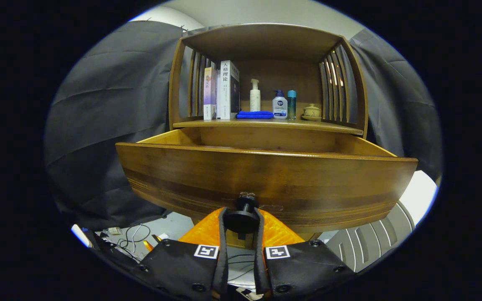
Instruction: Pull open the drawer, take out the items inside it, and place them on the countertop above the cabinet.
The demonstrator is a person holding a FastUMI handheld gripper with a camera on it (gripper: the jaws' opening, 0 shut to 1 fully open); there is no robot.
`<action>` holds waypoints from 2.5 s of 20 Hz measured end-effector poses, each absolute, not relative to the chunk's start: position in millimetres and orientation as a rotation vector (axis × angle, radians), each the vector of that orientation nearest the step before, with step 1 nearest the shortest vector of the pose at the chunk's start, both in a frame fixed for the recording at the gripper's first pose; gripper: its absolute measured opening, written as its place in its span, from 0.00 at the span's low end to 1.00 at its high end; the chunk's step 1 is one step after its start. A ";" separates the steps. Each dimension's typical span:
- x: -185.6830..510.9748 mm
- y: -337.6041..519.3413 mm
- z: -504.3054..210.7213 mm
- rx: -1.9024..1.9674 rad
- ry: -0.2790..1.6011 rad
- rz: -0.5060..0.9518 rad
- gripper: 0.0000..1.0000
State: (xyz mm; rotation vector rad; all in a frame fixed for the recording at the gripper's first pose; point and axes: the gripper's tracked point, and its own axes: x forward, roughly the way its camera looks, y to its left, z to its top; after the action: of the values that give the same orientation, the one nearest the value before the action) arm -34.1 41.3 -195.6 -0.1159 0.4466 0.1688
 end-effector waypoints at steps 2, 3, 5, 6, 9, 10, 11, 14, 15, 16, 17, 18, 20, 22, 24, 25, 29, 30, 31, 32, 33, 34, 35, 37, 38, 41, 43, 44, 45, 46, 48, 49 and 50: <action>-37.3 41.9 -195.7 -0.114 0.450 0.170 0.27; -39.2 41.7 -195.5 -0.113 0.452 0.169 0.27; -44.4 42.9 -195.5 -0.109 0.459 0.171 0.27; -46.8 43.7 -196.2 -0.109 0.460 0.174 0.27; -47.4 44.6 -194.4 -0.138 0.452 0.184 0.27; -48.1 44.8 -195.6 -0.138 0.455 0.188 0.31; -50.8 45.3 -195.5 -0.134 0.456 0.195 0.35; -51.2 51.1 -177.9 -0.117 0.412 0.223 0.59; -54.0 54.5 -170.3 -0.110 0.399 0.236 0.68; -55.7 57.8 -161.3 -0.105 0.384 0.249 0.78; -55.9 61.4 -151.7 -0.103 0.366 0.259 0.88; -56.3 66.1 -141.9 -0.102 0.346 0.272 0.97; -55.4 74.9 -122.9 -0.097 0.317 0.305 0.97; -48.1 80.3 -99.7 -0.096 0.283 0.333 0.97; -36.9 80.0 -77.1 -0.117 0.257 0.346 0.97; -30.5 81.1 -64.8 -0.131 0.241 0.359 0.97; -4.8 90.0 -36.2 -0.193 0.251 0.444 0.97; 2.6 90.8 -33.6 -0.220 0.262 0.465 0.97; 10.6 88.0 -31.4 -0.254 0.273 0.469 0.97; 19.0 86.5 -28.3 -0.271 0.279 0.480 0.97; 25.0 89.0 -28.7 -0.279 0.302 0.499 0.97; 30.0 93.5 -31.2 -0.272 0.325 0.527 0.97; 34.9 96.8 -32.5 -0.265 0.360 0.559 0.98; 49.1 99.4 -38.1 -0.278 0.424 0.612 0.98; 60.6 97.9 -42.1 -0.298 0.455 0.622 0.98; 79.9 99.3 -63.1 -0.309 0.591 0.670 0.98; 87.8 101.3 -82.3 -0.300 0.694 0.696 0.98; 92.4 99.1 -89.9 -0.310 0.739 0.703 0.98; 98.4 98.5 -96.3 -0.315 0.762 0.695 0.98; 100.8 97.6 -104.9 -0.337 0.797 0.705 0.98; 105.9 96.2 -125.8 -0.389 0.867 0.718 0.98; 106.4 92.3 -136.8 -0.427 0.904 0.721 0.98; 107.3 89.5 -146.1 -0.468 0.931 0.729 0.98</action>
State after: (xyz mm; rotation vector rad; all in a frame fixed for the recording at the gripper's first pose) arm 107.3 89.5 -146.1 -0.4681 0.9307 0.7291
